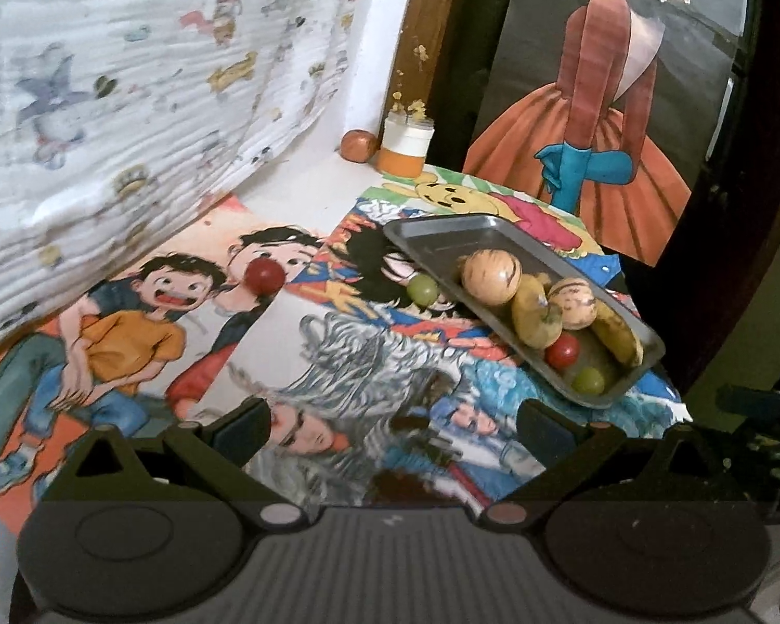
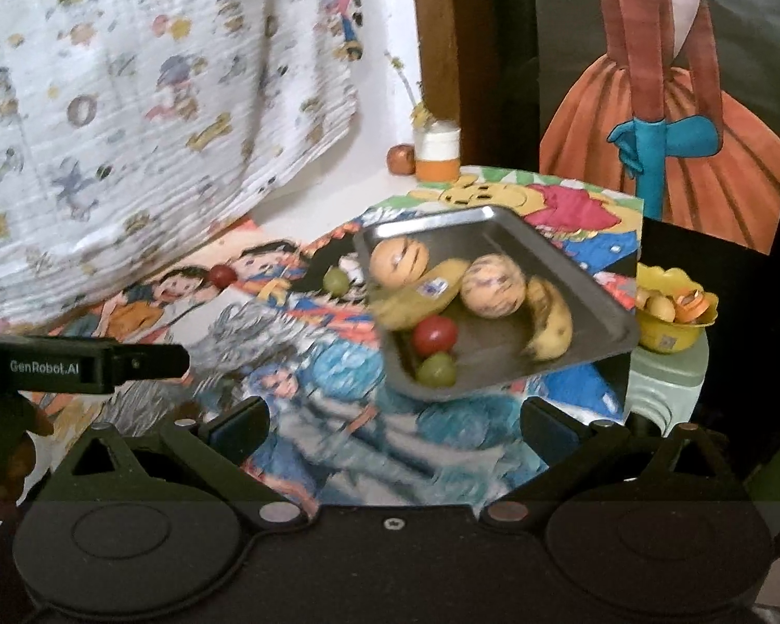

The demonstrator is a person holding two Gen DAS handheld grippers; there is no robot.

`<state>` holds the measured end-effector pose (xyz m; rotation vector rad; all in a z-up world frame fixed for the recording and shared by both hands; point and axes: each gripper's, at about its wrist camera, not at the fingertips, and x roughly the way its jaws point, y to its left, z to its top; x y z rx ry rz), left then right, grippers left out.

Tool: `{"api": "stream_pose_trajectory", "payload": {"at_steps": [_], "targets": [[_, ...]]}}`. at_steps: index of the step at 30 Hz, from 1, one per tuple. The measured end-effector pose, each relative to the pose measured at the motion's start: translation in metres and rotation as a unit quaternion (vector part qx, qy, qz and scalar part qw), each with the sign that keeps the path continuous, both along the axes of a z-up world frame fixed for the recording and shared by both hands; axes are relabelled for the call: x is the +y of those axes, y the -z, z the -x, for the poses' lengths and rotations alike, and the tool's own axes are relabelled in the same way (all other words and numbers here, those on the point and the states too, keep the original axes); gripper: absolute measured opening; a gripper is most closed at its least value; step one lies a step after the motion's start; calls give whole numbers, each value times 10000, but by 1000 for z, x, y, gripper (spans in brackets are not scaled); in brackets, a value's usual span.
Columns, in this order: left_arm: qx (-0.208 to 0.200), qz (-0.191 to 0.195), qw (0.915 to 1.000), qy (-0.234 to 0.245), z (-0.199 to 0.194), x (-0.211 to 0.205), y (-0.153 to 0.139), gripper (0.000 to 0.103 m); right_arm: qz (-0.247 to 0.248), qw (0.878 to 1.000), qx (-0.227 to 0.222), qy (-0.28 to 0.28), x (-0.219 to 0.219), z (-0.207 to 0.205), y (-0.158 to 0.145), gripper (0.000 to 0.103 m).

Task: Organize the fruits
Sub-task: 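Withdraw both tools from the tray toward the remaining fruits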

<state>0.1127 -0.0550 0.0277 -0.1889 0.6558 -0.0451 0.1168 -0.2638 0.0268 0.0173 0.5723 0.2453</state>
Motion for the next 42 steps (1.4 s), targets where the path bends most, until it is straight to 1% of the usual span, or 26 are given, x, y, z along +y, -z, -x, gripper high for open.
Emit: {"api": "stream_pose_trajectory", "payload": {"at_steps": [3, 8, 10, 14, 18, 26, 42], "targets": [[-6, -26, 10000, -13, 11, 2, 3, 103, -78, 9999, 54, 66, 7, 9, 4, 102], [13, -72, 10000, -5, 28, 5, 7, 103, -525, 9981, 216, 249, 13, 21, 11, 102], [2, -65, 10000, -24, 34, 9, 7, 103, -562, 9975, 296, 294, 17, 25, 13, 102], [87, -11, 9999, -65, 44, 17, 9, 103, -487, 9977, 371, 284, 29, 32, 14, 102], [76, 19, 9999, -95, 53, 24, 9, 103, -490, 9979, 374, 221, 37, 36, 13, 102], [145, 32, 9992, -382, 59, 44, 11, 103, -333, 9986, 419, 13, 53, 32, 12, 102], [197, 37, 9969, -757, 45, 74, 16, 103, 155, 9982, 378, -442, 69, -11, -3, 102]]}}
